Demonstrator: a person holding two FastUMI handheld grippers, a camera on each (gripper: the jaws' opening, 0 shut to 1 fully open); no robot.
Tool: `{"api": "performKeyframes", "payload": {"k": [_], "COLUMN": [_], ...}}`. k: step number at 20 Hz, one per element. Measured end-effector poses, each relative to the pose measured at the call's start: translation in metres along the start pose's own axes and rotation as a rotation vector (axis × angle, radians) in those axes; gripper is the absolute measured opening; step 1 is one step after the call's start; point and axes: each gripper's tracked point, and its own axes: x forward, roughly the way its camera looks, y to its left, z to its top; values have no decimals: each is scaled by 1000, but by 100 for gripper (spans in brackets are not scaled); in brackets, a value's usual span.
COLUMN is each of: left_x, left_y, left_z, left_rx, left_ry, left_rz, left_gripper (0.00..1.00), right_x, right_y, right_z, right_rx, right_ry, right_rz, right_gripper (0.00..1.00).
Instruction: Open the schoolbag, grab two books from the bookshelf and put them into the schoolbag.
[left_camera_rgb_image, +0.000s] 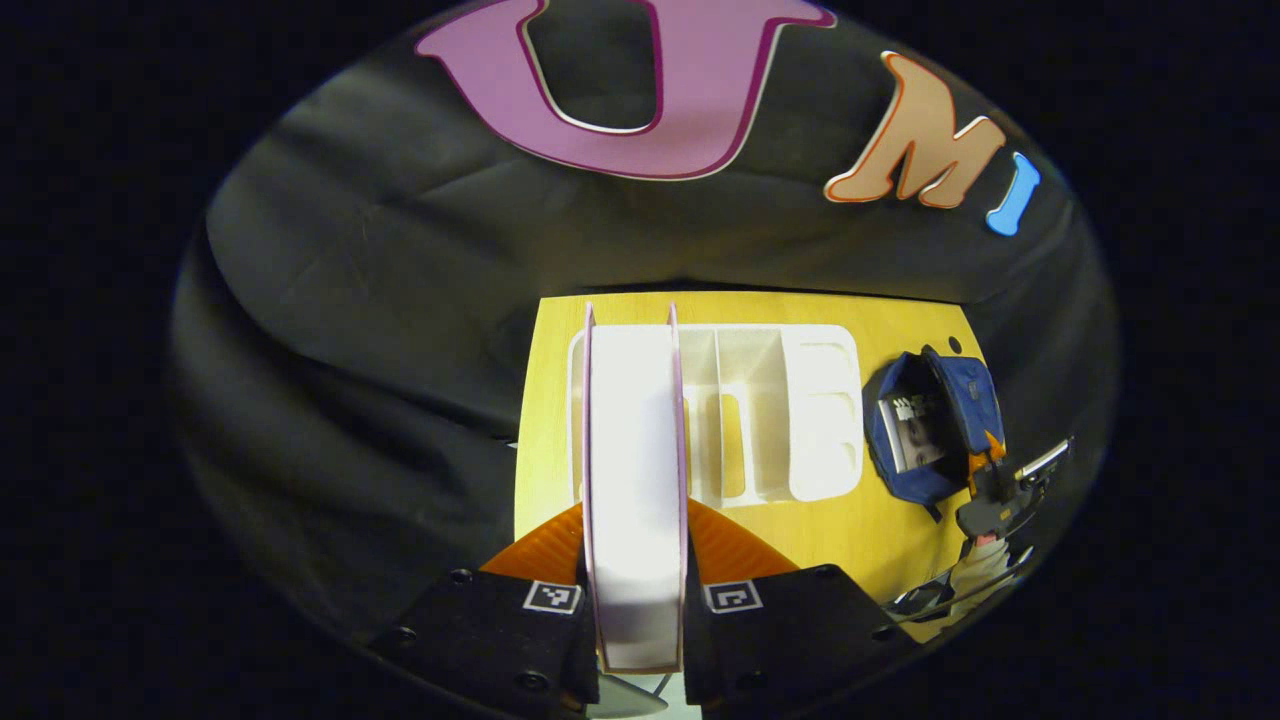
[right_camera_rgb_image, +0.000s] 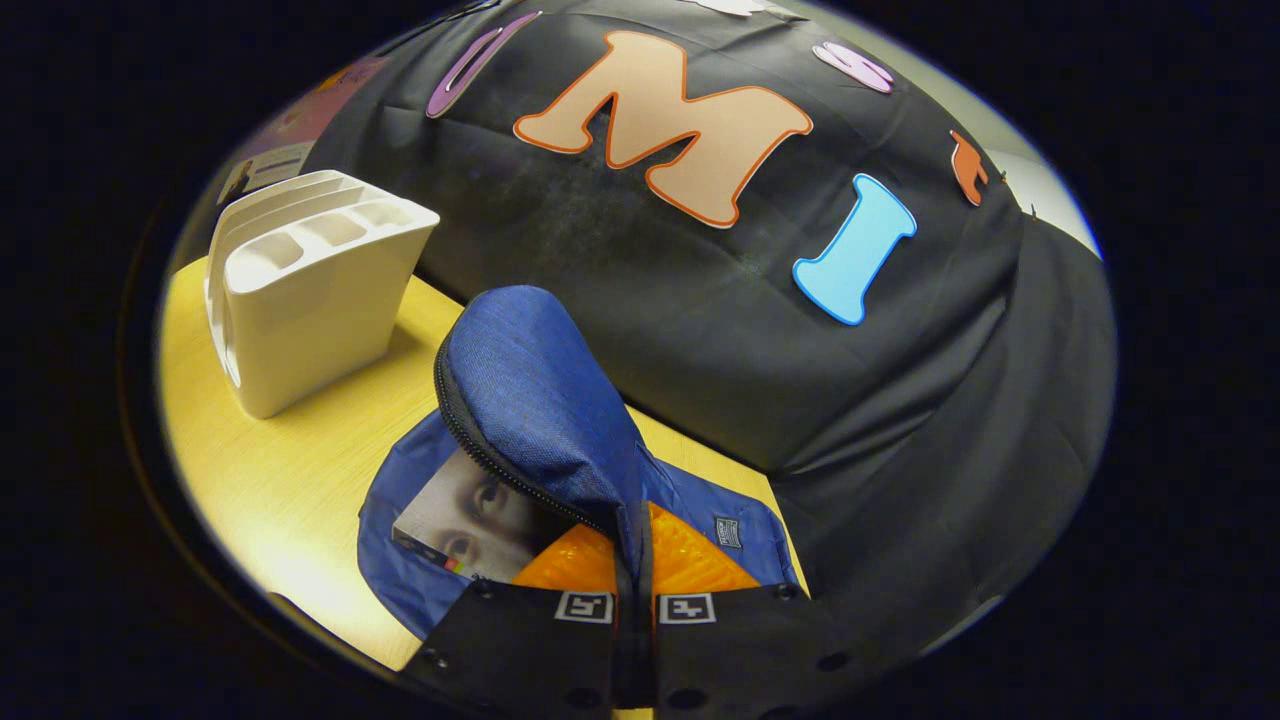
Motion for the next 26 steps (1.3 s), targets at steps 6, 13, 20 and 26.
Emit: {"api": "performKeyframes", "payload": {"k": [6, 13, 20, 26], "left_x": [-43, -21, 39, 95], "left_y": [-59, -182, -263, -326], "left_z": [-1, 16, 29, 14], "left_rx": [43, -2, -85, -165], "left_ry": [-23, -31, 24, 61], "left_rz": [-101, -424, -639, -747], "left_gripper": [30, 30, 30, 30], "right_x": [-2, -3, -4, -5], "right_y": [-3, -6, -10, -15], "right_z": [0, 1, 3, 5], "right_rx": [12, 27, 50, 68], "right_ry": [-3, -2, 0, -1], "right_rz": [-1, 5, -8, -23], "right_gripper": [0, 1, 3, 3]}}
